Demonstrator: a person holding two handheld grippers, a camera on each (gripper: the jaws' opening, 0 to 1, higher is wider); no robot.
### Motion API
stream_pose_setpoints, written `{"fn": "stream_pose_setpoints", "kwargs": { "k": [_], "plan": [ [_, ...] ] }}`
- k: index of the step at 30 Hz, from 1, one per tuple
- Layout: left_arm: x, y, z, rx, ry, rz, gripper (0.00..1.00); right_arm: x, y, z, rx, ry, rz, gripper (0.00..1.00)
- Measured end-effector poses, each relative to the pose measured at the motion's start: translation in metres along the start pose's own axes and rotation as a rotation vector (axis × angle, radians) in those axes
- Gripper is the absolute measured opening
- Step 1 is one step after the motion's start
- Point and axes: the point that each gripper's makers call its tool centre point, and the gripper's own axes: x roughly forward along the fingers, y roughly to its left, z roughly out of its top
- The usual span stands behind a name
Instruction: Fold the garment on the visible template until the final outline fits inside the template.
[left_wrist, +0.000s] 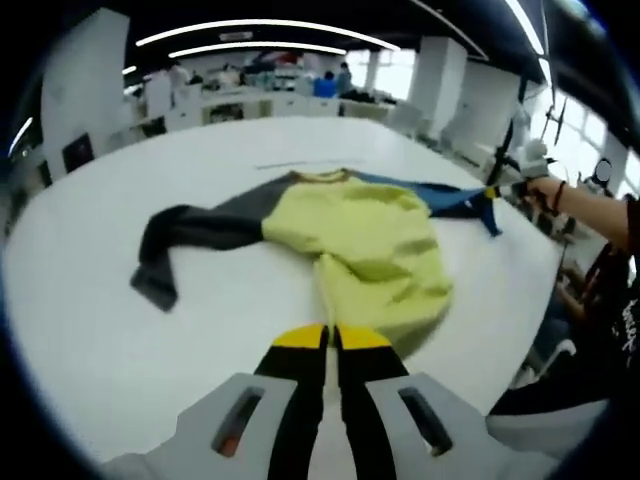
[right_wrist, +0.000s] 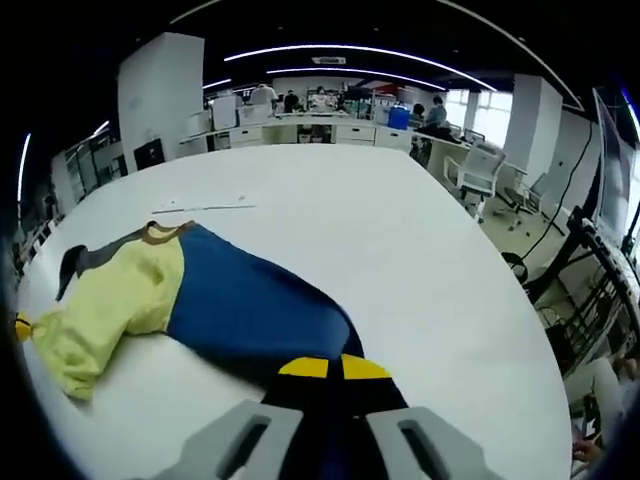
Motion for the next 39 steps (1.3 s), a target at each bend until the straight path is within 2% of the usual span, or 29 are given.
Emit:
{"fn": "stream_pose_setpoints", "kwargs": {
  "k": [4, 8, 12, 16, 19, 22, 25, 28, 29, 31, 33, 39],
  "plan": [
    [-0.009, 0.004, -0.005, -0.058, -0.004, 0.029, 0.00, 0.000, 0.002, -0.001, 0.018, 0.004, 0.004, 0.00],
    [-0.014, 0.003, -0.011, -0.086, 0.004, 0.031, 0.00, 0.003, 0.002, -0.006, 0.025, 0.021, 0.003, 0.00],
    [-0.019, -0.005, -0.023, -0.116, 0.044, 0.026, 0.00, 0.006, -0.001, -0.007, 0.031, 0.032, -0.004, 0.00],
    [-0.021, -0.015, -0.032, -0.099, 0.064, 0.010, 0.00, 0.008, -0.006, -0.009, 0.037, 0.046, -0.015, 0.00],
    [-0.019, -0.007, -0.039, -0.085, 0.087, 0.044, 0.00, 0.008, -0.006, -0.009, 0.037, 0.053, -0.011, 0.00],
    [-0.021, 0.000, -0.044, -0.131, 0.111, 0.064, 0.00, 0.008, -0.007, -0.010, 0.029, 0.056, -0.015, 0.00],
    [-0.029, 0.002, -0.039, -0.113, 0.104, 0.079, 0.00, 0.008, -0.010, -0.010, 0.024, 0.058, -0.020, 0.00],
    [-0.034, -0.007, -0.036, -0.105, 0.109, 0.058, 0.00, 0.009, -0.013, -0.011, 0.018, 0.067, -0.021, 0.00],
    [-0.034, -0.011, -0.038, -0.113, 0.121, 0.034, 0.00, 0.010, -0.013, -0.011, 0.017, 0.070, -0.020, 0.00],
    [-0.032, -0.012, -0.041, -0.108, 0.127, 0.034, 0.00, 0.010, -0.013, -0.013, 0.017, 0.076, -0.019, 0.00],
    [-0.027, -0.009, -0.051, -0.102, 0.162, 0.051, 0.00, 0.011, -0.012, -0.014, 0.016, 0.081, -0.019, 0.00],
    [-0.022, 0.002, -0.058, -0.071, 0.180, 0.093, 0.01, 0.009, -0.011, -0.012, 0.019, 0.074, -0.013, 0.00]
  ]
}}
